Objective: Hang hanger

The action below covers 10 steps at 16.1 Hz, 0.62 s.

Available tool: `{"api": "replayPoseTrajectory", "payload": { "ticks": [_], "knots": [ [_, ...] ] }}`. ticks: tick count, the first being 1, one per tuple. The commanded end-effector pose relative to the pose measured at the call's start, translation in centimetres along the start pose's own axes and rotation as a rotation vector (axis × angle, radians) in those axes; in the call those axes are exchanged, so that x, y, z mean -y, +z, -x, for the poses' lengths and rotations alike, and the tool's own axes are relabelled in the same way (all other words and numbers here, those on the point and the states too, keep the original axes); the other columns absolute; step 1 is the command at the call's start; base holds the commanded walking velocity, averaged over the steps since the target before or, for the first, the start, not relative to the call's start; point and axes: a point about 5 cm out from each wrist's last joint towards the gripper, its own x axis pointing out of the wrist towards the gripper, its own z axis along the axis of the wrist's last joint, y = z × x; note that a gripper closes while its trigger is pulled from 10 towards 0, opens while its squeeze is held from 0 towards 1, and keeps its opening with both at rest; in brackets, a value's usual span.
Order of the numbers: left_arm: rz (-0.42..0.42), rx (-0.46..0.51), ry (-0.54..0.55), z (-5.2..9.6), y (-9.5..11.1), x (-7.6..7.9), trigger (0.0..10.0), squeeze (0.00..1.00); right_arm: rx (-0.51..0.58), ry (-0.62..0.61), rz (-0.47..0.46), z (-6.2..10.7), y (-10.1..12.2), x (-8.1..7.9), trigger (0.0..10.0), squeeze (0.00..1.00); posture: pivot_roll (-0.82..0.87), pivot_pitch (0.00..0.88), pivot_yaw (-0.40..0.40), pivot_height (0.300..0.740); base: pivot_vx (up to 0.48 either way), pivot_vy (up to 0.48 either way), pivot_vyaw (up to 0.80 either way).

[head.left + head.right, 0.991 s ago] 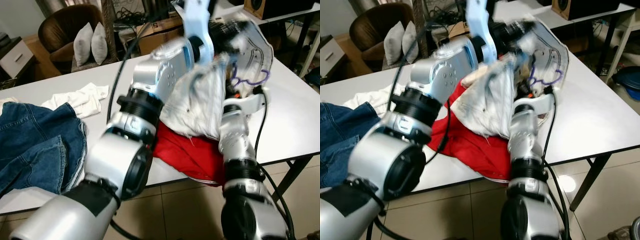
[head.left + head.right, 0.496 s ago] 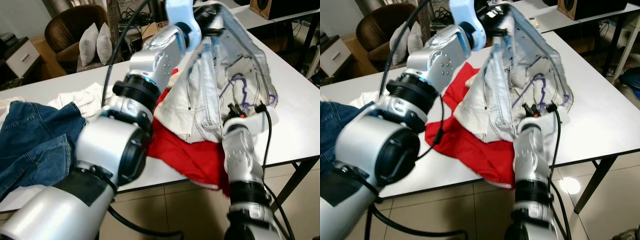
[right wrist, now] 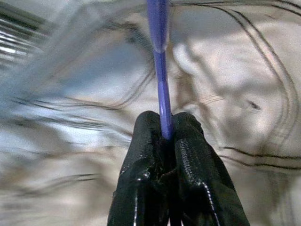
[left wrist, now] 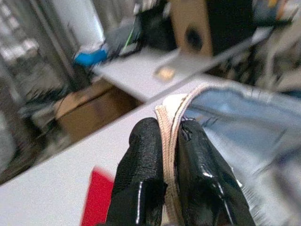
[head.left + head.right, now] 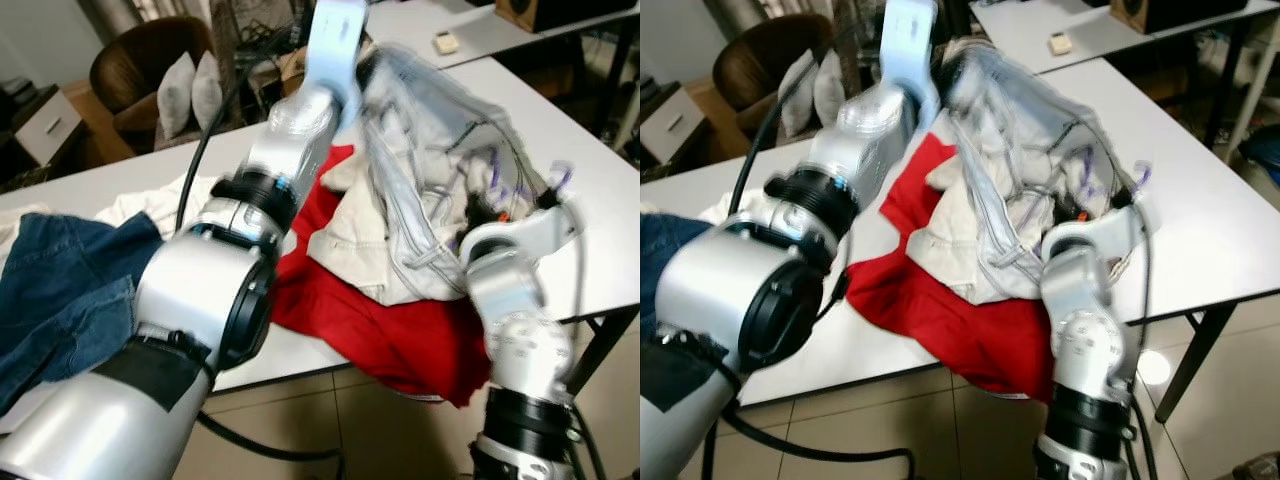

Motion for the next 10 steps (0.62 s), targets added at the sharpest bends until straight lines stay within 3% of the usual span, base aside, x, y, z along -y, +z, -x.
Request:
{"api": "replayPoseTrajectory", "payload": {
  "ticks": [1,3,4,10],
  "knots": [
    [-0.082,-0.066,0.056,0.5,-2.1,-1.7,0.0,0.00,-0.025,0.117,-0.016,1.2,0.6,-2.8,10.0,0.00,-0.19,0.000,0.294,0.740,0.000,0.000,0.00],
    [-0.146,-0.145,0.073,1.2,-4.8,-2.4,0.0,0.00,0.019,0.189,0.030,2.0,2.4,-4.4,10.0,0.00,-0.20,0.000,0.297,0.740,0.000,0.000,0.00],
    [-0.188,-0.223,0.095,2.1,-7.3,-3.5,0.0,0.00,0.076,0.236,0.055,2.6,4.6,-5.6,10.0,0.00,-0.20,0.000,0.293,0.740,0.000,0.000,0.00],
    [-0.314,-0.405,0.087,5.0,-13.0,-5.9,0.0,0.00,0.080,0.356,0.083,3.2,7.3,-8.1,10.0,0.00,-0.20,0.000,0.260,0.740,0.000,0.000,0.00]
  ]
}}
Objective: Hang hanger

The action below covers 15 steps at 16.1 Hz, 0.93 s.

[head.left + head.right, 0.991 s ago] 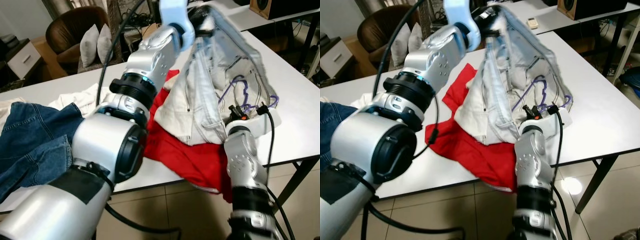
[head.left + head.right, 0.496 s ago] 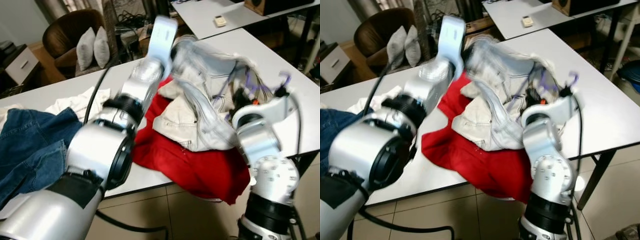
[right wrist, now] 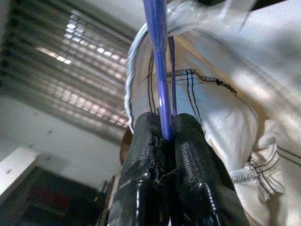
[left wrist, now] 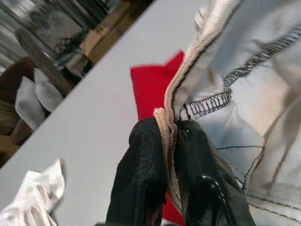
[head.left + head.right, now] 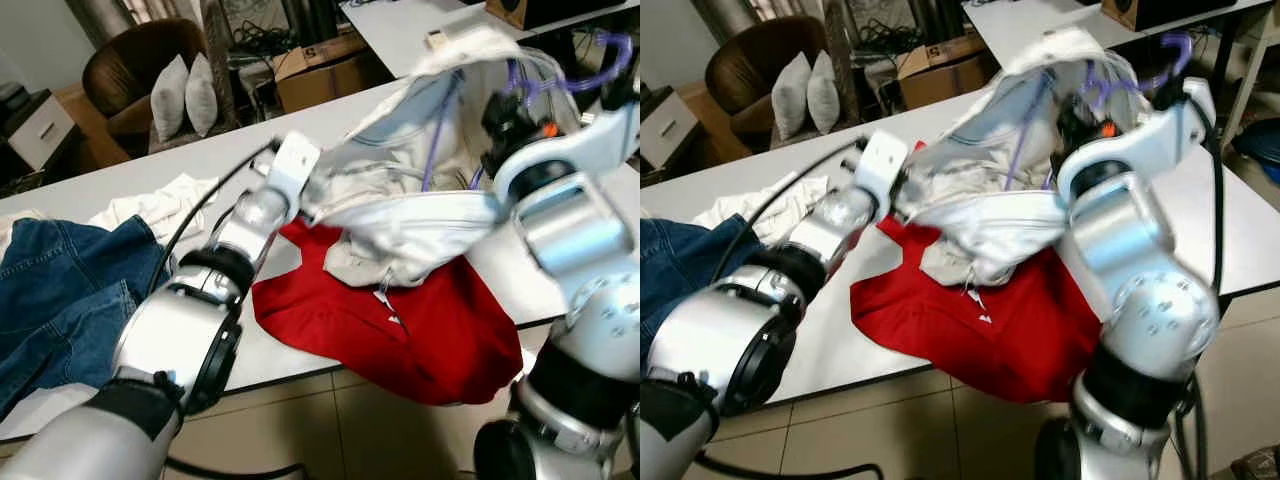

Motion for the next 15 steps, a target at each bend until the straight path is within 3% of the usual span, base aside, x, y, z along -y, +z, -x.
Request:
{"api": "replayPoseTrajectory", "payload": {
  "ticks": [1,3,5,6,7,8,9,12,15],
  "knots": [
    [-0.022,-0.125,0.016,0.8,-3.6,-1.5,0.0,0.00,0.055,0.079,-0.017,0.3,1.5,-1.5,10.0,0.00,-0.20,0.000,0.256,0.740,0.000,0.000,0.00],
    [-0.024,-0.161,-0.057,1.3,-5.6,-1.4,0.0,0.00,0.051,0.144,-0.009,0.1,2.7,-2.6,10.0,0.00,-0.20,0.000,0.238,0.740,0.000,0.000,0.00],
    [0.041,-0.174,-0.123,1.9,-7.3,-1.2,0.0,0.00,0.038,0.230,-0.005,-0.2,3.8,-3.5,10.0,0.00,-0.19,0.000,0.210,0.740,0.000,0.000,0.00],
    [0.091,-0.155,-0.159,2.1,-7.5,-1.0,2.7,0.00,0.017,0.238,-0.029,-0.5,3.9,-3.4,10.0,0.00,-0.18,0.000,0.197,0.740,0.000,0.000,0.00],
    [0.109,-0.144,-0.160,2.1,-7.4,-1.0,9.6,0.00,0.010,0.237,-0.035,-0.7,3.8,-3.3,10.0,0.00,-0.18,0.000,0.192,0.740,0.000,0.000,0.00],
    [0.178,-0.105,-0.175,2.0,-6.9,-1.2,10.0,0.00,0.000,0.234,-0.032,-1.0,3.8,-3.1,10.0,0.00,-0.18,0.000,0.184,0.740,0.000,0.000,0.00],
    [0.261,-0.044,-0.190,2.0,-6.0,-1.7,10.0,1.00,-0.010,0.230,-0.038,-1.4,3.8,-2.8,10.0,0.00,-0.17,0.000,0.181,0.740,0.000,0.000,0.00],
    [0.394,0.060,-0.212,2.2,-4.7,-3.5,10.0,1.00,-0.009,0.229,-0.049,-2.8,4.2,-2.6,10.0,0.00,-0.18,0.000,0.179,0.740,0.000,0.000,0.80],
    [0.453,0.073,-0.190,2.8,-5.4,-5.0,10.0,1.00,-0.008,0.247,-0.026,-4.1,4.9,-2.9,10.0,0.00,-0.17,0.000,0.162,0.740,0.000,0.000,0.80]
  ]
}}
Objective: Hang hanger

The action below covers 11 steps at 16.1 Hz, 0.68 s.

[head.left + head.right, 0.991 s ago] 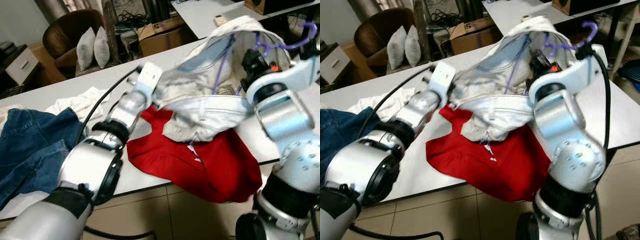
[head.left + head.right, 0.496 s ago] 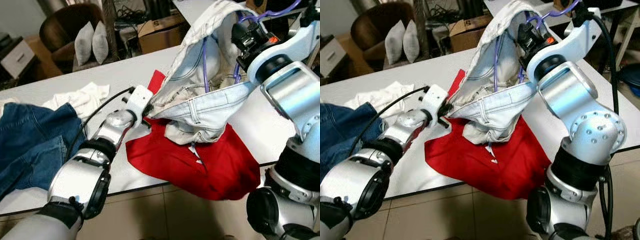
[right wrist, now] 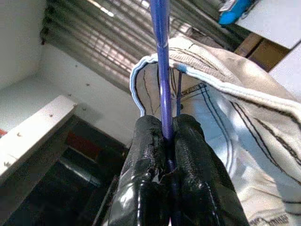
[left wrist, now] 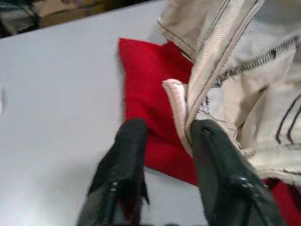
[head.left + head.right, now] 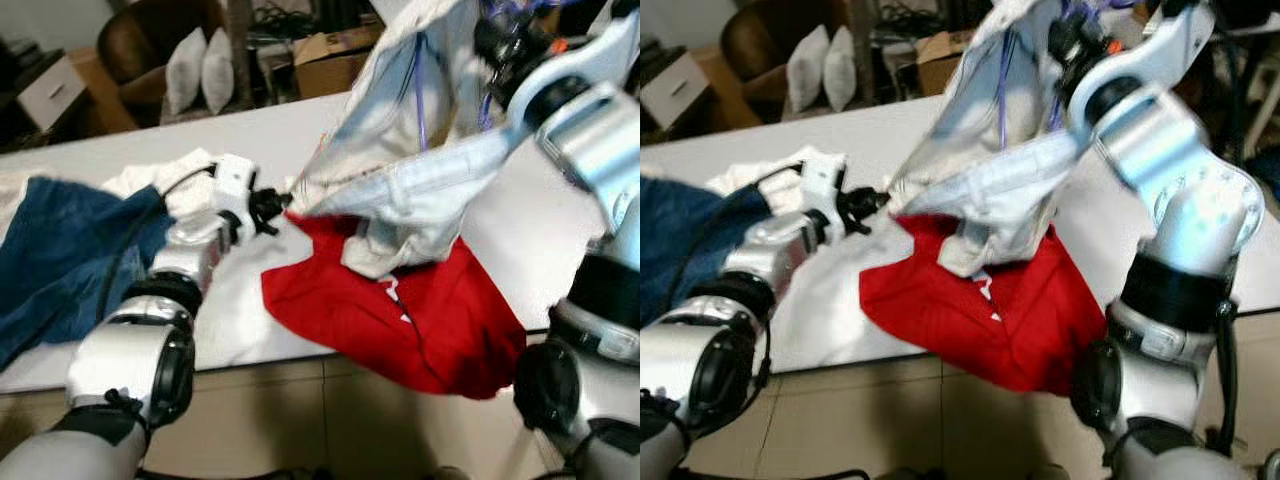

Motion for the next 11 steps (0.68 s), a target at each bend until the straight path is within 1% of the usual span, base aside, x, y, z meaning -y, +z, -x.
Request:
{"api": "replayPoseTrajectory", "payload": {
  "ticks": [1,3,4,5,6,7,8,9,11],
  "knots": [
    [0.052,-0.024,0.049,1.7,-0.9,-2.2,10.0,1.00,0.069,0.091,0.024,-0.5,2.0,-1.8,10.0,0.00,-0.16,0.000,0.121,0.740,0.000,0.000,0.80],
    [0.076,0.006,0.042,2.9,-0.8,-3.6,10.0,1.00,0.062,0.127,0.055,-1.5,2.8,-2.3,10.0,0.00,-0.15,0.000,0.097,0.740,0.000,0.000,0.80],
    [0.085,0.032,0.047,3.7,-0.5,-4.4,10.0,1.00,0.059,0.151,0.071,-2.1,3.3,-2.7,10.0,0.00,-0.14,0.000,0.077,0.740,0.000,0.000,0.80],
    [0.090,0.059,0.047,4.5,-0.3,-5.1,10.0,1.00,0.057,0.176,0.085,-2.5,3.6,-3.3,10.0,0.00,-0.13,0.000,0.075,0.740,0.000,0.000,0.80],
    [0.070,0.091,0.032,5.6,-0.2,-5.7,10.0,0.06,0.060,0.226,0.077,-2.8,4.1,-4.6,10.0,0.00,-0.13,0.000,0.066,0.740,0.000,0.000,0.80],
    [0.070,0.108,0.009,6.8,-0.6,-5.6,10.0,0.00,0.068,0.306,0.042,-2.9,5.0,-6.4,10.0,0.00,-0.12,0.000,0.056,0.740,0.000,0.000,0.80],
    [0.064,0.102,-0.026,7.7,-1.2,-5.0,10.0,0.00,0.073,0.361,0.018,-2.9,5.7,-7.5,10.0,0.00,-0.11,0.000,0.050,0.740,0.000,0.000,0.80],
    [0.055,0.082,-0.067,8.4,-1.9,-4.0,10.0,0.00,0.073,0.386,0.022,-2.9,6.0,-8.0,10.0,0.00,-0.11,0.000,0.041,0.740,0.000,0.000,0.80],
    [0.053,0.062,-0.077,9.1,-2.5,-2.9,10.0,0.00,0.070,0.417,0.020,-3.0,6.4,-8.6,10.0,0.00,-0.09,0.000,0.029,0.740,0.000,0.000,0.80]
  ]
}}
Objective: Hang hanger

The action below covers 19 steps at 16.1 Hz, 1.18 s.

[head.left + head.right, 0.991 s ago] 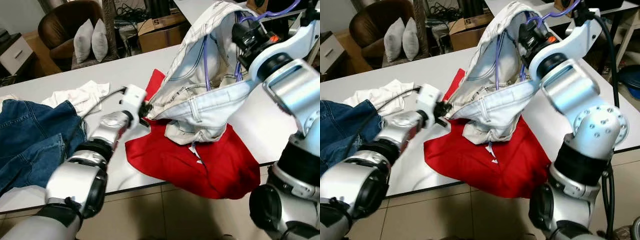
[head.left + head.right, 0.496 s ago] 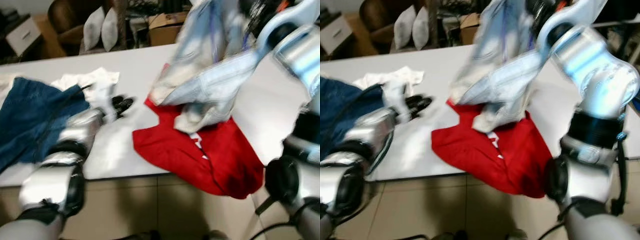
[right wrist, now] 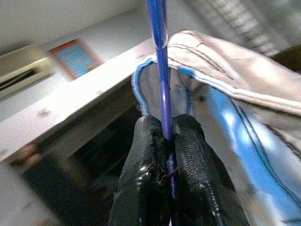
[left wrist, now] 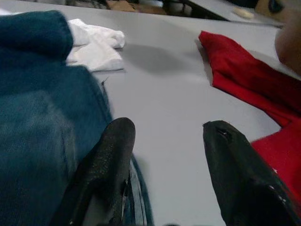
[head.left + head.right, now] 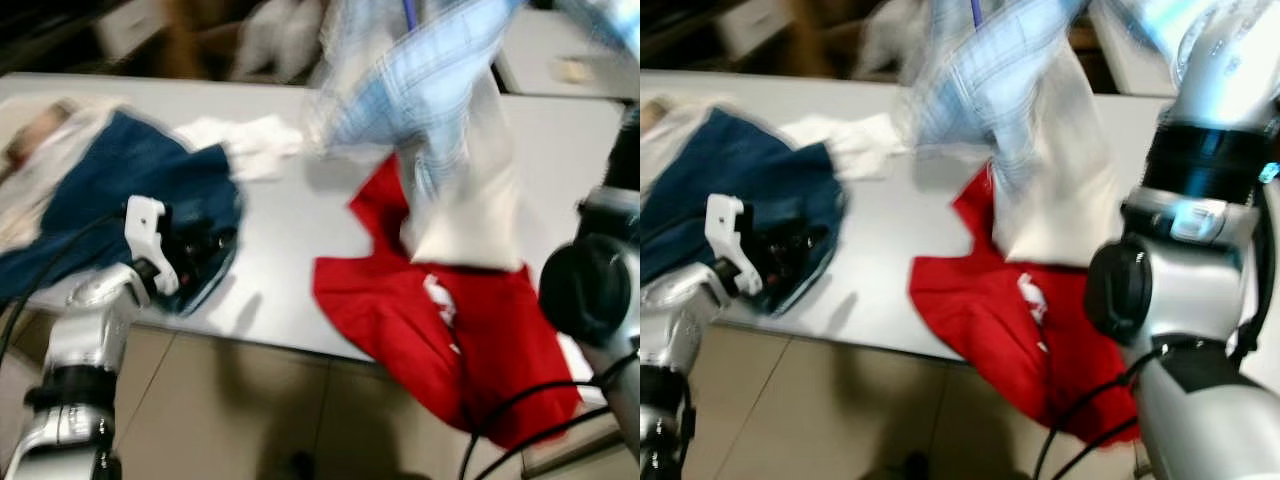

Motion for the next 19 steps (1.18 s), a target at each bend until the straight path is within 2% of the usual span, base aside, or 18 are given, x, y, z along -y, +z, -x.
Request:
{"api": "replayPoseTrajectory", "payload": {
  "ticks": [1,3,6,9,14,15,18,19],
  "knots": [
    [-0.014,0.021,-0.004,0.2,1.0,0.5,10.0,0.00,0.018,0.099,-0.033,-0.3,0.6,-1.8,10.0,0.00,-0.09,0.000,0.022,0.740,0.000,0.000,0.80],
    [-0.017,0.036,-0.008,1.0,2.2,2.1,10.0,0.00,0.014,0.194,-0.092,-0.4,1.3,-3.6,10.0,0.00,-0.07,0.000,0.017,0.740,0.000,0.000,0.80],
    [-0.061,0.030,-0.049,1.2,3.1,3.9,10.0,0.00,-0.003,0.215,-0.127,-0.5,1.1,-3.9,10.0,0.00,-0.05,0.000,0.012,0.740,0.000,0.000,0.80],
    [-0.071,0.035,-0.070,1.1,4.0,4.8,10.0,0.00,0.008,0.251,-0.148,-0.4,1.2,-4.5,10.0,0.00,-0.05,0.000,0.010,0.740,0.000,0.000,0.80],
    [-0.069,0.030,-0.067,1.2,4.5,5.5,10.0,0.00,0.086,0.345,-0.163,0.2,3.7,-6.2,10.0,0.00,-0.04,0.000,0.005,0.740,0.000,0.000,0.80],
    [-0.074,0.026,-0.057,1.2,4.6,5.5,10.0,0.00,0.077,0.343,-0.159,0.3,3.7,-6.1,10.0,0.00,-0.04,0.000,0.003,0.740,0.000,0.000,0.80],
    [-0.107,0.007,-0.060,1.3,4.5,5.9,10.0,0.00,0.016,0.259,-0.163,0.1,1.4,-4.0,10.0,0.00,-0.03,0.000,-0.002,0.740,0.000,0.000,0.80],
    [-0.122,-0.002,-0.075,1.3,4.5,6.4,10.0,0.00,-0.028,0.171,-0.117,0.1,-0.9,-2.1,10.0,0.00,-0.03,0.000,-0.005,0.740,0.000,0.000,0.80]
  ]
}}
